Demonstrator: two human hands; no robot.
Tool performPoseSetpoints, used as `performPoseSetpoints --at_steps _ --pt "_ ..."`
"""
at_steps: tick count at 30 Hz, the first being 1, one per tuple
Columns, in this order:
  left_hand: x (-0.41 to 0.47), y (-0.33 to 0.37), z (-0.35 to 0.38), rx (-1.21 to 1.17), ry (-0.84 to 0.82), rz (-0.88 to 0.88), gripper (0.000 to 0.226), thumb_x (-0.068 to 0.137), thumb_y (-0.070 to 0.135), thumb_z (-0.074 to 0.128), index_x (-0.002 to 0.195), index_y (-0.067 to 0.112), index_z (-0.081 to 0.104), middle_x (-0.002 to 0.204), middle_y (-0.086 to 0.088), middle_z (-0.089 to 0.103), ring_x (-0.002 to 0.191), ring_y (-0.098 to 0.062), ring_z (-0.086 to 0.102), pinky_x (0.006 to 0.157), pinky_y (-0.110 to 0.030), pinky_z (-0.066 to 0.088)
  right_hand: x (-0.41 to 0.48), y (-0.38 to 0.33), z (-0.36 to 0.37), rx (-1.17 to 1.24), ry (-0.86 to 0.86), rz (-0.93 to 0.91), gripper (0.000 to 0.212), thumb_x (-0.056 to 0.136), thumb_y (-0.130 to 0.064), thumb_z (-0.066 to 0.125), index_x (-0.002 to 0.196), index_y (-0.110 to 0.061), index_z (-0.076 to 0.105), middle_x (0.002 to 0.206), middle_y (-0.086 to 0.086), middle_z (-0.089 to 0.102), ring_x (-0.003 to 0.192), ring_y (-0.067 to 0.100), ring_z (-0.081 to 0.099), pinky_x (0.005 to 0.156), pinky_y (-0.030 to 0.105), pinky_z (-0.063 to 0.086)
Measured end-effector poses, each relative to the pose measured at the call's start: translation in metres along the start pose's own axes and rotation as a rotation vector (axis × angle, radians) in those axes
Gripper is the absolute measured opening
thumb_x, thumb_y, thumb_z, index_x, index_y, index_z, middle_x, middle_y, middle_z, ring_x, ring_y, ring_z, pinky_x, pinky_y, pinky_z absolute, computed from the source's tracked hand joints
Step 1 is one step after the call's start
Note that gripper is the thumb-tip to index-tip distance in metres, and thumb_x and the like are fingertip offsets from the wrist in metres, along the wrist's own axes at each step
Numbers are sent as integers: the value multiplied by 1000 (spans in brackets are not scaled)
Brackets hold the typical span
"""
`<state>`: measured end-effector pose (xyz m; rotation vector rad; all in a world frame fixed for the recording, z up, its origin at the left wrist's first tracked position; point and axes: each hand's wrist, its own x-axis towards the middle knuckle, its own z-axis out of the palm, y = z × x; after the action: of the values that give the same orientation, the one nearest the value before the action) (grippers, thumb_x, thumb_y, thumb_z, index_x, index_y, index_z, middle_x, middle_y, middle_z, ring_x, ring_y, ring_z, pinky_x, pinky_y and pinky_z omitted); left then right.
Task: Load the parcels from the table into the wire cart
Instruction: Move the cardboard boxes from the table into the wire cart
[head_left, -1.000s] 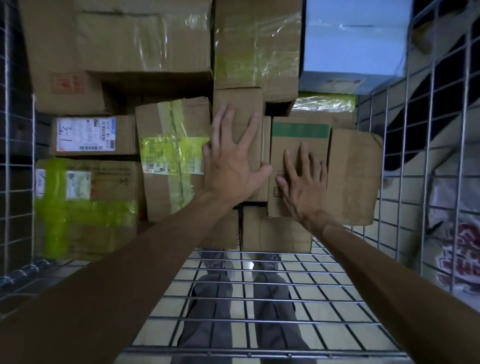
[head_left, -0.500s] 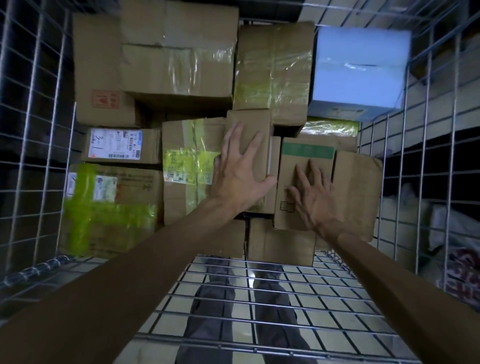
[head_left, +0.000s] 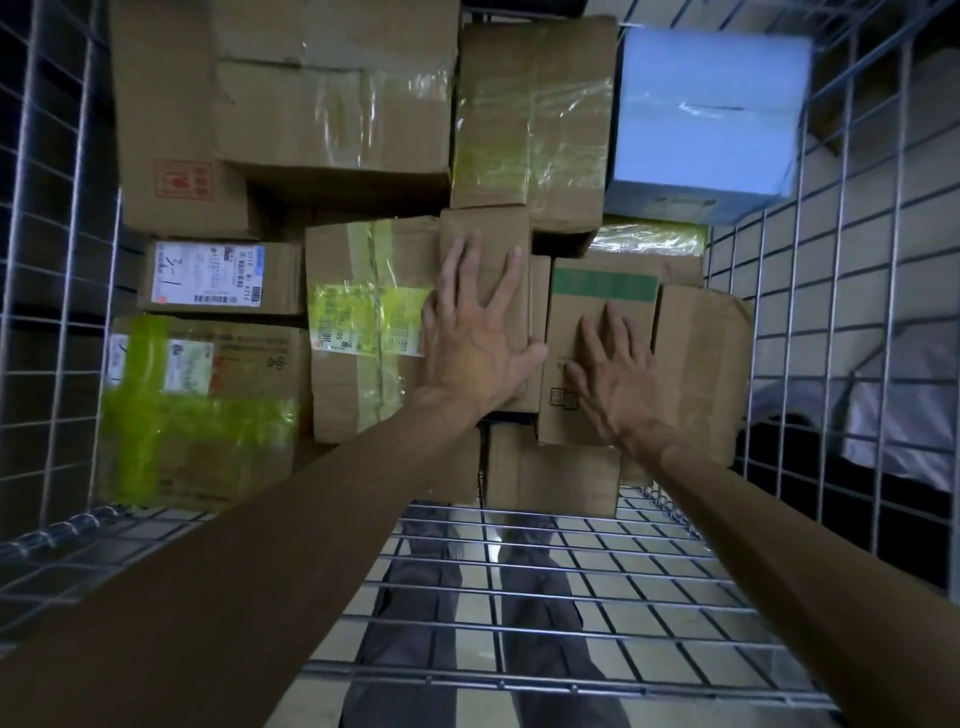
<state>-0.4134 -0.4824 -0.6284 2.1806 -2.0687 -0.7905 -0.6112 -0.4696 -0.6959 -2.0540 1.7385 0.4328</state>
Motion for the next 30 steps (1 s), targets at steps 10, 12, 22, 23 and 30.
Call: performPoseSetpoints --at_steps 10,12,22,23,30 --pt "-21 10 -67 -62 -183 -17 90 89 67 52 157 34 5 163 2 -23 150 -20 -19 119 -57 -2 -69 -16 -77 -27 -137 -34 62 105 -50 20 157 -18 12 164 13 -4 151 30 1 122 43 8" --pt "-37 10 -89 -105 -173 -40 85 91 58 57 157 32 11 165 1 -15 152 -20 -12 122 -52 -2 -87 -20 -99 -62 -161 -25 61 105 -49 21 157 -18 13 164 13 -4 151 30 3 121 42 9" --pt "-108 -6 -217 -30 -182 73 68 97 44 55 156 27 25 166 -6 -3 151 -31 8 120 -56 18 -166 -74 -237 134 -94 84 64 103 -48 33 157 -20 13 164 8 10 150 31 9 119 47 19" --pt "-114 -8 -230 -25 -172 81 67 98 44 53 156 26 26 166 -6 -2 151 -31 9 120 -55 18 -168 -78 -248 139 -75 84 64 103 -48 34 157 -20 15 164 8 11 150 30 9 118 48 19" --pt "-153 -20 -304 -12 -40 -38 64 100 49 45 156 26 23 165 -8 3 152 -26 5 121 -51 14 -165 -107 -307 108 22 2 68 100 -52 38 156 -21 17 160 12 21 145 32 21 116 48 28"
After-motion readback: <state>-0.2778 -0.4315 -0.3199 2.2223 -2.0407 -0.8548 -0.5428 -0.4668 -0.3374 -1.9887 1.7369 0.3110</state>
